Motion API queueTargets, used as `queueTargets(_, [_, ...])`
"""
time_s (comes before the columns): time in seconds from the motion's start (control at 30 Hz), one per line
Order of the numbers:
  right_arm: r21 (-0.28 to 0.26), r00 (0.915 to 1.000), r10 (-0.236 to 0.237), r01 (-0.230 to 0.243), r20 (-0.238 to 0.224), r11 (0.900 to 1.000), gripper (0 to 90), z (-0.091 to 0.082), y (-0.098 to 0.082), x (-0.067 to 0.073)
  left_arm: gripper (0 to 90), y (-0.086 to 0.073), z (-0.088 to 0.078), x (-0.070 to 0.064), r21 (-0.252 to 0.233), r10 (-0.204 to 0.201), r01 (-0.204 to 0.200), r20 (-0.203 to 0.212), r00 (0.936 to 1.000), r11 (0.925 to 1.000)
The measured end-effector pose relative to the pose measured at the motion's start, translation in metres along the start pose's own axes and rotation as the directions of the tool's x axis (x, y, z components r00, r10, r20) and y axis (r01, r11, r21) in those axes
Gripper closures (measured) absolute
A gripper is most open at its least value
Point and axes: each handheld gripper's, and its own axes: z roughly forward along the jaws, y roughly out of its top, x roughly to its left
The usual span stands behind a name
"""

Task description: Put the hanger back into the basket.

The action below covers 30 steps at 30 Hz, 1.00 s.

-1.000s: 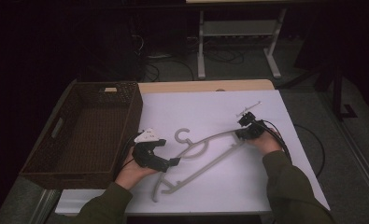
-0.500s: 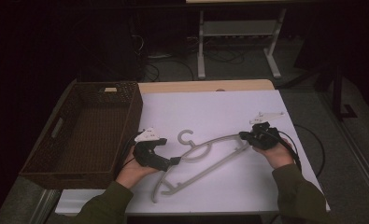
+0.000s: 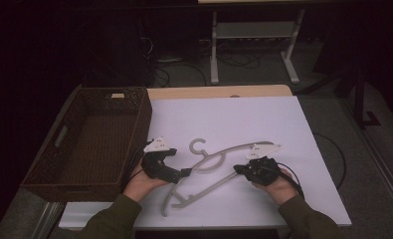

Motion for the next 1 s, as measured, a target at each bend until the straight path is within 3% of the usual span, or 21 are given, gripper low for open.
queueTargets(0.2, [0.037, 0.9994, -0.033, 0.033, -0.009, 0.999, 89.7, 0.013, 0.001, 0.007, 3.1, -0.002, 0.0, 0.002, 0.011, -0.002, 0.002, -0.004, 1.0, 0.9999])
queueTargets(0.73, [0.089, 0.9994, -0.033, 0.032, 0.005, 0.996, 89.7, 0.027, -0.004, 0.005, 3.2, -0.004, 0.001, 0.002, 0.017, -0.005, 0.005, -0.012, 0.9999, 0.9998])
queueTargets(1.0, [0.099, 0.9996, -0.028, 0.027, 0.007, 0.995, 89.8, 0.029, -0.005, 0.005, 3.5, -0.006, 0.006, 0.002, 0.051, -0.006, 0.007, -0.008, 0.9999, 0.9987])
